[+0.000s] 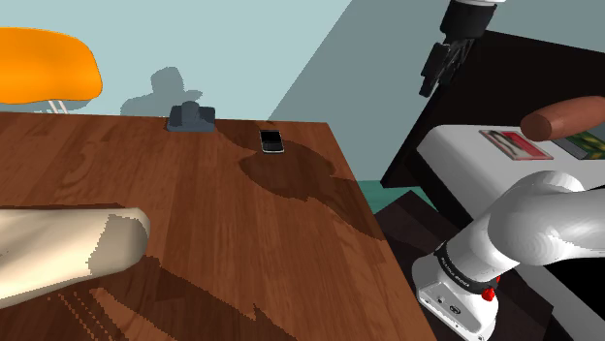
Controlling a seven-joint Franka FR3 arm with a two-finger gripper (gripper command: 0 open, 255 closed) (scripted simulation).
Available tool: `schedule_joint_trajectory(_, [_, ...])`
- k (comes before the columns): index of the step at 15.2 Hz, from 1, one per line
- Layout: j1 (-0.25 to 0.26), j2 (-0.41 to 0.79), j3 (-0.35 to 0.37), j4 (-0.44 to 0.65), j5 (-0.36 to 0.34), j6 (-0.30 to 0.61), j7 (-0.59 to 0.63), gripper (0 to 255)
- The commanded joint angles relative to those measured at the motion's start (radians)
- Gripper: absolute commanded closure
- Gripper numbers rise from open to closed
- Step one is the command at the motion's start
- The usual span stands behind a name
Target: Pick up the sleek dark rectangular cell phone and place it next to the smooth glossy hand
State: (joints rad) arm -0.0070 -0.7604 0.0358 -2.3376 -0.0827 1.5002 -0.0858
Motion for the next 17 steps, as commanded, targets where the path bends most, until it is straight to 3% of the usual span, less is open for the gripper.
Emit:
schedule_joint_trajectory(1, [0.0, 0.0, 0.0, 0.0, 0.0, 0.0, 0.0, 0])
schedule_joint_trajectory(9, [0.013, 0.169, 0.101, -0.037, 0.104, 0.215, 0.196, 0])
schedule_joint_trajectory(17, [0.019, 0.41, 0.193, 0.016, 0.159, 0.425, 0.377, 0])
